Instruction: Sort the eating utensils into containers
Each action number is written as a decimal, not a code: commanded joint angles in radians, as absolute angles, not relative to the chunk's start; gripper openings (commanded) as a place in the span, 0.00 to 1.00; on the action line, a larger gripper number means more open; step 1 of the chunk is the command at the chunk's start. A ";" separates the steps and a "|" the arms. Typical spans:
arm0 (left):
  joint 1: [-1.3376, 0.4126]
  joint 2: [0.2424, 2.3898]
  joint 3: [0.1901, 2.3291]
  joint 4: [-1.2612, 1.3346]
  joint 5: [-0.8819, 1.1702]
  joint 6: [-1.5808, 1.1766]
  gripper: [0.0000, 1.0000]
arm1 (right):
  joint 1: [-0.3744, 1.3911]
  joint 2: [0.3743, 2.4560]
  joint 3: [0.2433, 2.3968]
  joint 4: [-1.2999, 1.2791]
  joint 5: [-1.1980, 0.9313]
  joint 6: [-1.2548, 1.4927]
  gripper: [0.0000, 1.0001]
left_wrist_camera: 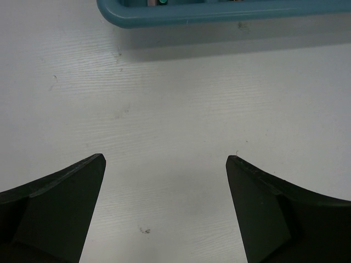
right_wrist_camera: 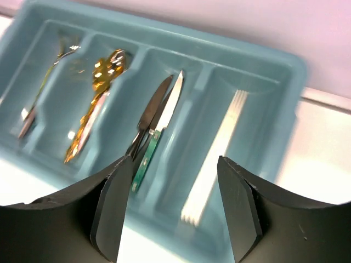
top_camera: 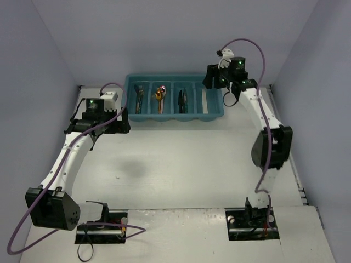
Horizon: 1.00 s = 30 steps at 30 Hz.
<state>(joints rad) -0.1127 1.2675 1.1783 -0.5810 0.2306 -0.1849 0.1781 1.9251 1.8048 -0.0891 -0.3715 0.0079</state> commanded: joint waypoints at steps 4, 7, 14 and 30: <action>-0.110 1.202 1.180 -0.564 0.181 -0.046 0.90 | 0.185 1.509 1.406 -0.058 -0.085 -0.226 0.68; -0.110 1.190 1.156 -0.563 0.134 0.006 0.90 | 0.178 1.404 1.236 -0.056 0.030 -0.262 0.78; -0.110 1.111 1.066 -0.531 0.034 0.087 0.90 | 0.169 1.167 0.985 -0.046 0.121 -0.258 0.96; -0.108 0.990 0.945 -0.488 -0.071 0.052 0.90 | 0.143 1.066 0.893 -0.009 0.195 -0.220 1.00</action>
<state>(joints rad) -0.1127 1.0260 0.9449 -0.5447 -0.0389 0.0527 0.1448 1.0910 0.8932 -0.0726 0.1560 -0.2321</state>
